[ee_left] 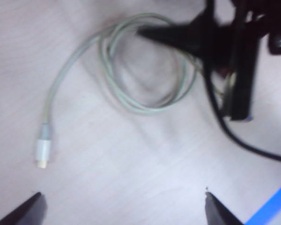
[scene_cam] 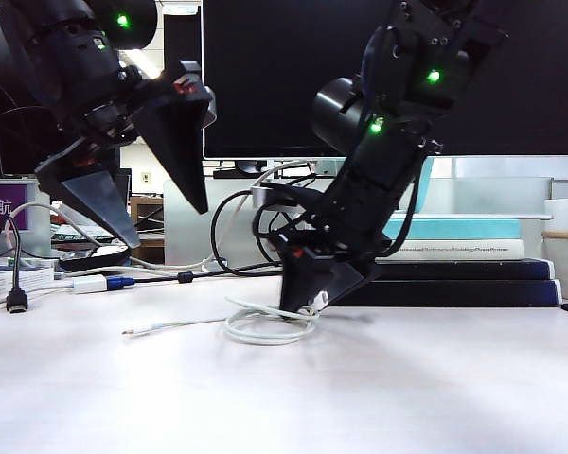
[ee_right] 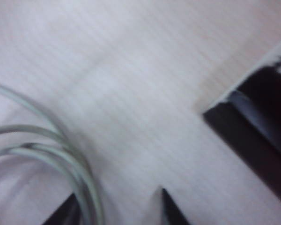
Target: Unfold the white charging cable into a straight cable.
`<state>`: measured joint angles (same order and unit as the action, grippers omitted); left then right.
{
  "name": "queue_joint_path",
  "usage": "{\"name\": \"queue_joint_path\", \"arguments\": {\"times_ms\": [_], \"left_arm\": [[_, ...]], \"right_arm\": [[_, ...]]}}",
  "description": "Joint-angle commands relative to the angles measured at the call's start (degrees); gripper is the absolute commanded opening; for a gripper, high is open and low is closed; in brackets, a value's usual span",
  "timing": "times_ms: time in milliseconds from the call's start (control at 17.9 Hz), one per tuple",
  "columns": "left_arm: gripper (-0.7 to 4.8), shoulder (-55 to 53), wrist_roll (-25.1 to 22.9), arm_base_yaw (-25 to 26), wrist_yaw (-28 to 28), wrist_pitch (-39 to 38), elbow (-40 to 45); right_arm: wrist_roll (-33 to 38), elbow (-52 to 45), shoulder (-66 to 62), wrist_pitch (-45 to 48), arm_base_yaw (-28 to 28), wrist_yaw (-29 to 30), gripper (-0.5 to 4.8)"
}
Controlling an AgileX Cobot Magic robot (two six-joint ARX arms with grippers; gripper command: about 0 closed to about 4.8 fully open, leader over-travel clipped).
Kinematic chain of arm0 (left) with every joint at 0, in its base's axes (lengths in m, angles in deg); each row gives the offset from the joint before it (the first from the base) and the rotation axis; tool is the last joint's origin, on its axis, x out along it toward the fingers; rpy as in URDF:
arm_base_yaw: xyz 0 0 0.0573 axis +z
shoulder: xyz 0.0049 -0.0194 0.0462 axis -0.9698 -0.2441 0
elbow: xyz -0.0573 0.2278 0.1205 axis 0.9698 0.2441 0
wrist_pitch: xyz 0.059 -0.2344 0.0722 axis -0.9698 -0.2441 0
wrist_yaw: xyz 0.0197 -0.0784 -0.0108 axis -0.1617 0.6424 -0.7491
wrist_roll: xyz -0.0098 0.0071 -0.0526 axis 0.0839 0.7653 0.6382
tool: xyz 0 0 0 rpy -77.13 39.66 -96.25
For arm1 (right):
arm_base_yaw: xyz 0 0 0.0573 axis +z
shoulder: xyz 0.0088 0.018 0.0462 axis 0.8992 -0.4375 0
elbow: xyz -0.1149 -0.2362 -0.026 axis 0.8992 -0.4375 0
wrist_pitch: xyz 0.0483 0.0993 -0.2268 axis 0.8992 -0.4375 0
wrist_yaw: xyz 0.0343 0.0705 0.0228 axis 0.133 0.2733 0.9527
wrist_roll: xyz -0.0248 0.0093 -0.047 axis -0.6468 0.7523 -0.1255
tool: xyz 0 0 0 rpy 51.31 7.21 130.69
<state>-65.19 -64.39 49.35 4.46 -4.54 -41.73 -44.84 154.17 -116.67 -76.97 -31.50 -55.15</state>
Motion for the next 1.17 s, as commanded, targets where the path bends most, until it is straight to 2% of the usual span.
{"name": "queue_joint_path", "arguments": {"times_ms": [56, 168, 279, 391, 503, 838, 1006, 1117, 1173], "left_arm": [[4.79, 0.22, -1.09, -0.07, -0.85, 0.2, -0.33], [4.79, 0.24, -1.51, -0.04, -0.94, 0.42, -0.35], [4.79, 0.28, -2.6, -0.02, -1.2, 1.29, -0.42], [4.79, 0.76, -5.31, -0.02, -5.57, 1.44, -1.33], [4.79, 2.23, -6.25, 0.04, -7.41, 1.51, -1.68], [4.79, 13.22, -6.73, 1.77, -7.13, 1.95, -1.68], [4.79, 16.87, -7.98, 1.77, -5.2, -0.04, -1.68], [4.79, 18.29, -8.0, 1.77, -1.68, -1.18, -1.68], [4.79, 19.58, -8.0, 1.77, 1.99, -1.6, -1.68]], "right_arm": [[0.68, -1.33, -2.58, -7.48, 0.07, 1.01, 0.56], [0.66, -1.33, -2.75, -7.04, 0.07, 1.46, -0.01], [0.68, -1.25, -2.62, -5.79, 0.07, 1.49, -0.02], [0.63, -1.22, -1.14, -3.69, 0.07, 1.42, -0.02], [0.63, -1.2, 0.81, -2.91, 0.04, 1.03, -0.02], [-0.85, 3.78, 12.61, -4.42, 0.04, 1.09, -0.02], [-1.44, 6.78, 20.81, -7.78, 0.04, 1.27, -0.02], [-3.69, 6.78, 25.86, -8.66, 0.07, 2.21, -0.02], [-4.28, 6.78, 29.64, -9.94, 0.07, 2.78, -0.02]]}}
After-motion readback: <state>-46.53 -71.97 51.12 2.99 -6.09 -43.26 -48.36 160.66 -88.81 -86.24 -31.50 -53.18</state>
